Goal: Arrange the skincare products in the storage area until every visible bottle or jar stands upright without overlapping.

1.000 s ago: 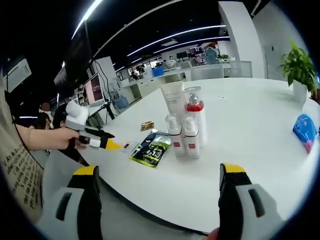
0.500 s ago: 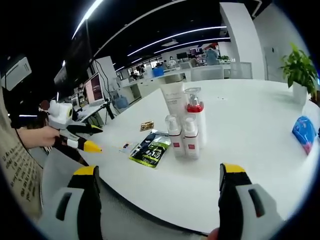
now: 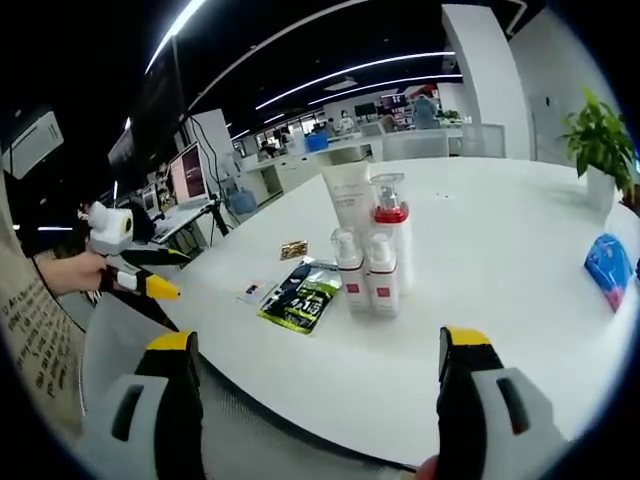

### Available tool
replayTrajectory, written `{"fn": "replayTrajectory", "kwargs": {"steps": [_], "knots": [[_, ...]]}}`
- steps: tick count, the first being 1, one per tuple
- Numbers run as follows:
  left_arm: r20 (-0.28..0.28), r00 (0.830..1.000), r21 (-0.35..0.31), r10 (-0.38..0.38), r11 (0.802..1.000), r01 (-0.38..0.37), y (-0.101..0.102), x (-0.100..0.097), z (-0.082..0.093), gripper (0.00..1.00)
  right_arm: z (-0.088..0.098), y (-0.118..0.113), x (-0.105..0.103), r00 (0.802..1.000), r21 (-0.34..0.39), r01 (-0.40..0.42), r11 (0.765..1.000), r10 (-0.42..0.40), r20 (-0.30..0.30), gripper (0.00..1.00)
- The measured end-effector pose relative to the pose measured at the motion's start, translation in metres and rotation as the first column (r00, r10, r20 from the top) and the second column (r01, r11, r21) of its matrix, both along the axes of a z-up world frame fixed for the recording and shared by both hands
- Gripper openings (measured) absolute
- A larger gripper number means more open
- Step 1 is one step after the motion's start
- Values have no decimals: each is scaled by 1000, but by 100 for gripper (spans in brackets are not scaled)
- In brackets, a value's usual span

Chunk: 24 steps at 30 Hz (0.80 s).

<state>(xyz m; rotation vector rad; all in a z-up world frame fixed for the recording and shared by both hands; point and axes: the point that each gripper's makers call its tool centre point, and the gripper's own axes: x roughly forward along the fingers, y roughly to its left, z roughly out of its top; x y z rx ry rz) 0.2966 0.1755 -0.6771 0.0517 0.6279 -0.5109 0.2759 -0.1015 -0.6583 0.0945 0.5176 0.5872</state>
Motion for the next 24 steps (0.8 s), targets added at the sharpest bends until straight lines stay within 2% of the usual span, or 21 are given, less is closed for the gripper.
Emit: {"fn": "replayTrajectory", "kwargs": {"steps": [3,8,11,24], "knots": [[11,1000,-34,9,999,-9,1,-1,2,93,0,0,0,1000,-2,-1,1000,1,-2,100],[34,999,-56,6,998,-5,2,-3,7,97,0,0,0,1000,-1,-1,1000,1,-3,100],[29,1000,-81,6,997,-4,1,-4,7,97,-1,0,-1,1000,-2,-1,1000,1,-3,100],[25,1000,-79,9,997,-7,0,-4,6,97,0,-2,0,1000,3,7,1000,-7,-4,100]]}}
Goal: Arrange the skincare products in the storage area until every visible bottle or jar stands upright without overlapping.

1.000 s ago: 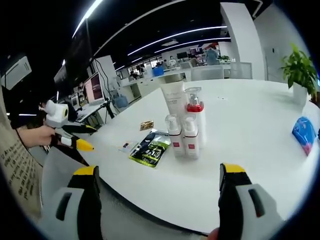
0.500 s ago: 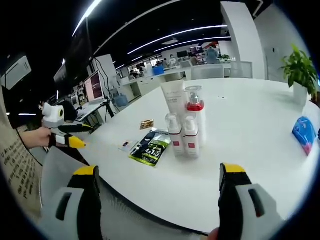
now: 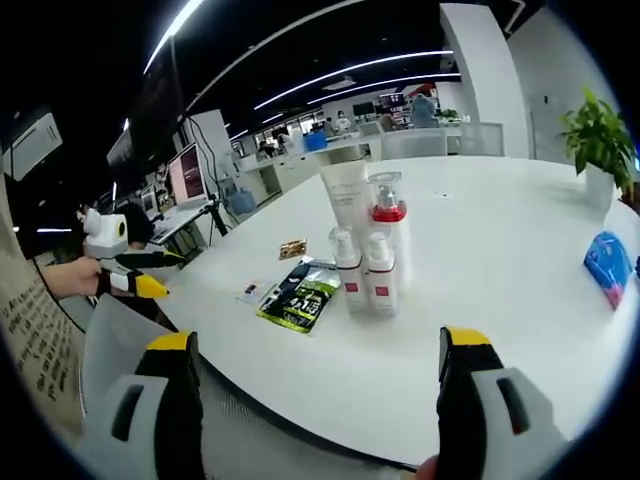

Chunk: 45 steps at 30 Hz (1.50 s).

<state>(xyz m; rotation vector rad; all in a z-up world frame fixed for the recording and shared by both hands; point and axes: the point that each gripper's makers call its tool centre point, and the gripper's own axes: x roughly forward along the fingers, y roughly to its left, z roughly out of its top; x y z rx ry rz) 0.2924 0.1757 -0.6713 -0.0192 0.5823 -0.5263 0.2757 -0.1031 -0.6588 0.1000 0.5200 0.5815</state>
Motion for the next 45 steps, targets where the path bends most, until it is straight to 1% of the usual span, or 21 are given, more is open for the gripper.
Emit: {"fn": "replayTrajectory", "kwargs": {"steps": [8,13,17,23,30,36,38,39,42,45], "knots": [[-13,1000,-3,-5,1000,5,-1,3,-1,97,-1,0,0,1000,0,2,1000,-2,-7,100],[-29,999,24,-18,1000,19,-1,13,-6,96,-2,-1,1,1000,2,5,1000,-5,-10,100],[-32,999,22,-13,1000,13,1,24,-4,95,-2,-1,1,1000,4,7,1000,-7,-14,100],[-39,998,49,-39,998,41,2,44,-5,94,-3,-3,2,1000,3,18,1000,-18,-17,100],[-38,996,75,-85,993,88,-5,68,-4,93,-4,-4,3,999,-5,24,1000,-25,-26,99],[-53,991,105,-126,986,131,-12,91,-5,93,-6,-5,4,999,-12,30,999,-30,-34,99],[-50,989,116,-140,983,145,-14,100,-5,92,-6,-5,4,999,-13,29,999,-30,-35,99],[-51,989,118,-142,982,147,-15,101,-5,92,-6,-5,4,999,-16,29,999,-29,-37,99],[-60,984,135,-166,976,173,-16,115,-8,92,-7,-6,4,999,-23,29,999,-29,-41,99],[-77,979,149,-189,969,199,-17,125,-11,92,-8,-6,4,998,-27,33,999,-34,-44,99]]}}
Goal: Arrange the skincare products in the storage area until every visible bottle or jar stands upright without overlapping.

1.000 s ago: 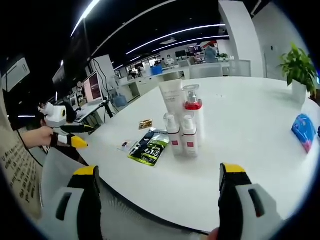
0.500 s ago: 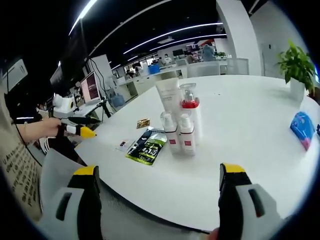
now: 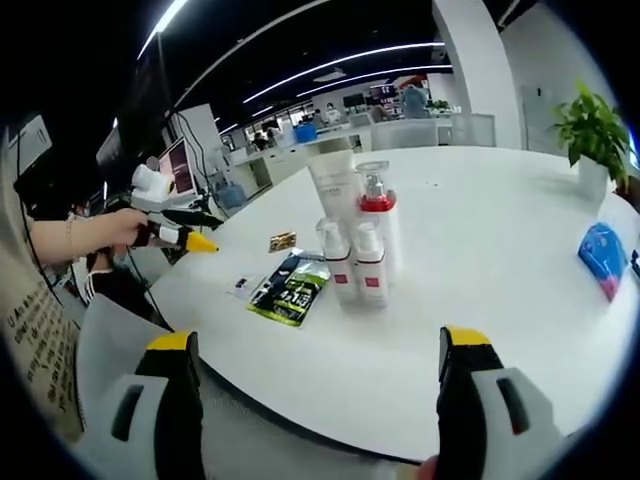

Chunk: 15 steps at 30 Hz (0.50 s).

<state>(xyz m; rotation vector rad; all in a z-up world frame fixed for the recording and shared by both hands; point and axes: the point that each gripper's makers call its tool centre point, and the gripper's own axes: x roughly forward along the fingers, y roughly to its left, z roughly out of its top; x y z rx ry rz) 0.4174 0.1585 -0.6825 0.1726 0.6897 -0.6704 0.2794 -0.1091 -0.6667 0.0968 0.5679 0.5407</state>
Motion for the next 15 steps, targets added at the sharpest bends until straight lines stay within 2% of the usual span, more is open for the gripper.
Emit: {"fn": "replayTrajectory", "kwargs": {"steps": [8,15], "knots": [[-40,997,66,-64,996,66,-2,21,-16,89,-1,-4,1,1000,7,26,1000,-26,-8,99],[-82,993,103,-85,990,93,-3,37,-35,86,-2,-3,1,1000,-6,19,1000,-19,-10,99]]}}
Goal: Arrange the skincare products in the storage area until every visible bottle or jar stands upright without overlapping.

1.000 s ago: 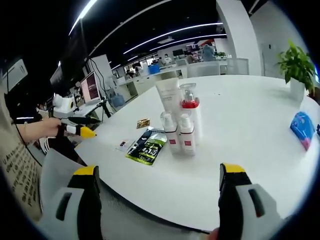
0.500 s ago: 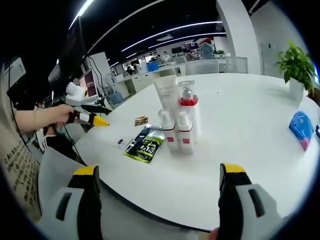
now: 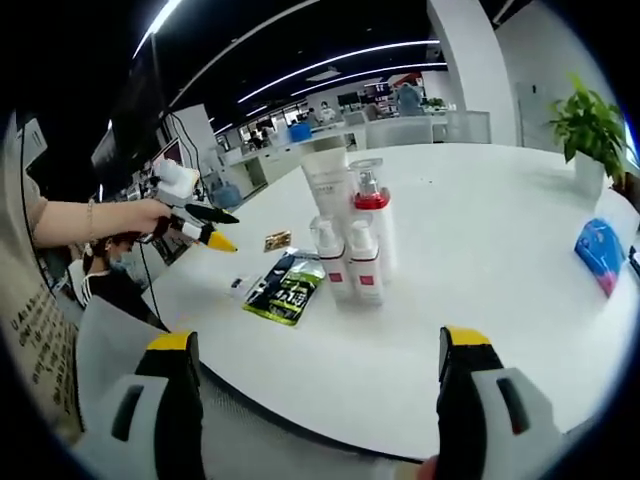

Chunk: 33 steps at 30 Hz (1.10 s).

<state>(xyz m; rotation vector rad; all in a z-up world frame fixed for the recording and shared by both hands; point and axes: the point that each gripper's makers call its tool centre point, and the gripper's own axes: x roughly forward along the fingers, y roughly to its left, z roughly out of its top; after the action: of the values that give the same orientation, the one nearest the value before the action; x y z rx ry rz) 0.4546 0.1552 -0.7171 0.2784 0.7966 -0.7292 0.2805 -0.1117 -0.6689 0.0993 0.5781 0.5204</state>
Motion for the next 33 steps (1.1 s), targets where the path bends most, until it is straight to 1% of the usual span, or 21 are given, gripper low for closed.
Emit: {"fn": "replayTrajectory", "kwargs": {"steps": [4,10,14,16,21,24,29,33], "knots": [[-12,1000,31,-13,999,14,0,8,-9,83,-1,-1,0,1000,-5,-1,1000,1,-4,99],[-48,999,71,-25,997,29,-1,20,-27,79,-4,0,0,1000,-9,-5,1000,5,-18,99],[-57,998,99,-33,994,38,1,30,-37,76,-5,-1,0,1000,-4,-1,1000,1,-26,99],[-66,997,104,-28,994,35,2,35,-39,75,-6,-1,0,999,-6,-1,1000,1,-32,99],[-64,998,99,-21,995,28,-1,46,-40,73,-9,-1,0,999,-10,-2,1000,2,-44,99],[-75,996,133,-42,990,51,-1,54,-46,69,-9,-1,0,999,-8,1,1000,-1,-49,99],[-101,994,130,-46,990,59,-6,61,-51,63,-10,-3,0,999,-9,11,1000,-11,-51,99],[-118,990,153,-75,984,93,-11,61,-57,59,-11,-4,0,998,-6,15,1000,-16,-55,99]]}}
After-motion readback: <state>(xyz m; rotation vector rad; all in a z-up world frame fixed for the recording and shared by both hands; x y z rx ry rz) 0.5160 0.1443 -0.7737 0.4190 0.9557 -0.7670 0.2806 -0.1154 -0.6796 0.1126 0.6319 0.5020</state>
